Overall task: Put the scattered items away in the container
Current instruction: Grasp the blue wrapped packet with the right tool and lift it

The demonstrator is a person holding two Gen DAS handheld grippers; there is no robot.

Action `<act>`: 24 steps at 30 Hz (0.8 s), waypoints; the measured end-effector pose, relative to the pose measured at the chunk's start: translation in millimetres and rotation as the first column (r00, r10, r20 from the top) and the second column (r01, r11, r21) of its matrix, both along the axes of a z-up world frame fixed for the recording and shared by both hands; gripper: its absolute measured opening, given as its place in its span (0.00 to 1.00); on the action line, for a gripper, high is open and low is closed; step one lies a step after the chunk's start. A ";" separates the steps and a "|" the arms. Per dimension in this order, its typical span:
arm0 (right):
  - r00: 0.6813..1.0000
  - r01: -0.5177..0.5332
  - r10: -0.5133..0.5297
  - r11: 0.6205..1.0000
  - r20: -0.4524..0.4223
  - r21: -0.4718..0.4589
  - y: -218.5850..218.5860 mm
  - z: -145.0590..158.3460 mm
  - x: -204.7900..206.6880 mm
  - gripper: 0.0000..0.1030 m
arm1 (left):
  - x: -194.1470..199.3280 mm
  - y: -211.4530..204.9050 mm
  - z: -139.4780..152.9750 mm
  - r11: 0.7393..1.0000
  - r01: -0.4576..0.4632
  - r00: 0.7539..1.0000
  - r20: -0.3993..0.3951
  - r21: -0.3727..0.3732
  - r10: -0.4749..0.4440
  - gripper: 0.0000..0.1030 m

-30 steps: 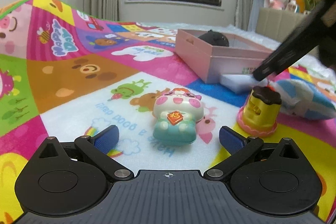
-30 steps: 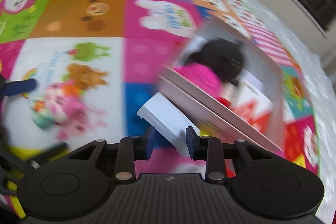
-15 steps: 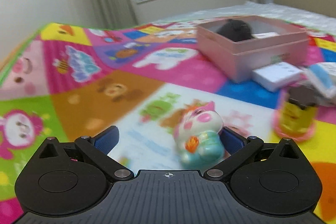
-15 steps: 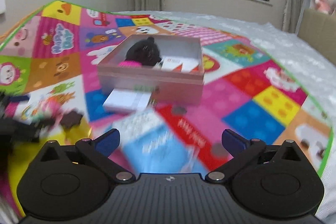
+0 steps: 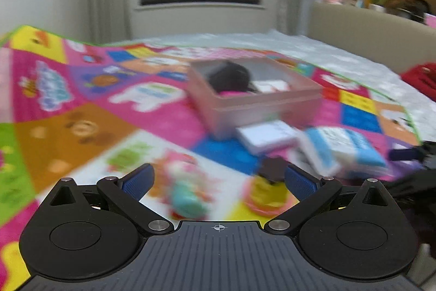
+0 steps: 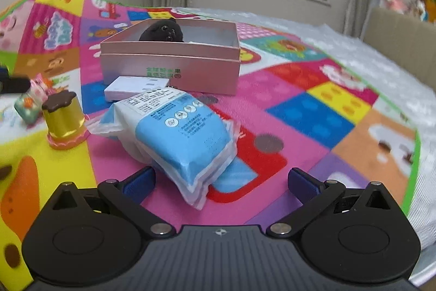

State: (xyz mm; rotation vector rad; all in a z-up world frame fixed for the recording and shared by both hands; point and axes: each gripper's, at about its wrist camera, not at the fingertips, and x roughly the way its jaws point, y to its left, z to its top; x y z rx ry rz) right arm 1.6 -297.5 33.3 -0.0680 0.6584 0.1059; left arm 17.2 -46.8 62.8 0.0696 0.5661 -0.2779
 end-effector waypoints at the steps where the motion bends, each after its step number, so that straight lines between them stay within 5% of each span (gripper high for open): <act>1: 1.000 0.006 -0.006 1.000 -0.001 0.014 -1.5 -2.4 0.5 1.00 | 1.2 -4.8 -5.2 1.000 0.015 1.000 -0.015 0.001 -0.015 1.00; 6: 0.999 0.040 -0.040 0.997 0.011 0.068 -4.0 -6.5 -4.2 1.00 | -4.6 -23.9 -22.8 0.997 0.028 0.999 0.031 0.073 -0.030 1.00; 13: 0.999 0.036 -0.036 0.999 0.017 0.038 0.8 -7.1 -5.3 1.00 | -17.8 -27.7 -16.1 0.991 0.134 0.990 0.057 -0.023 -0.133 1.00; 19: 0.998 -0.055 0.054 0.994 0.010 0.098 -5.1 12.1 -12.2 1.00 | -9.5 -35.8 -31.5 0.989 0.081 0.996 0.017 0.120 -0.084 1.00; 24: 0.981 0.014 -0.035 0.994 0.192 0.111 -13.0 49.4 -23.9 1.00 | 3.3 -25.0 -38.4 0.991 0.021 1.000 -0.019 0.136 -0.019 1.00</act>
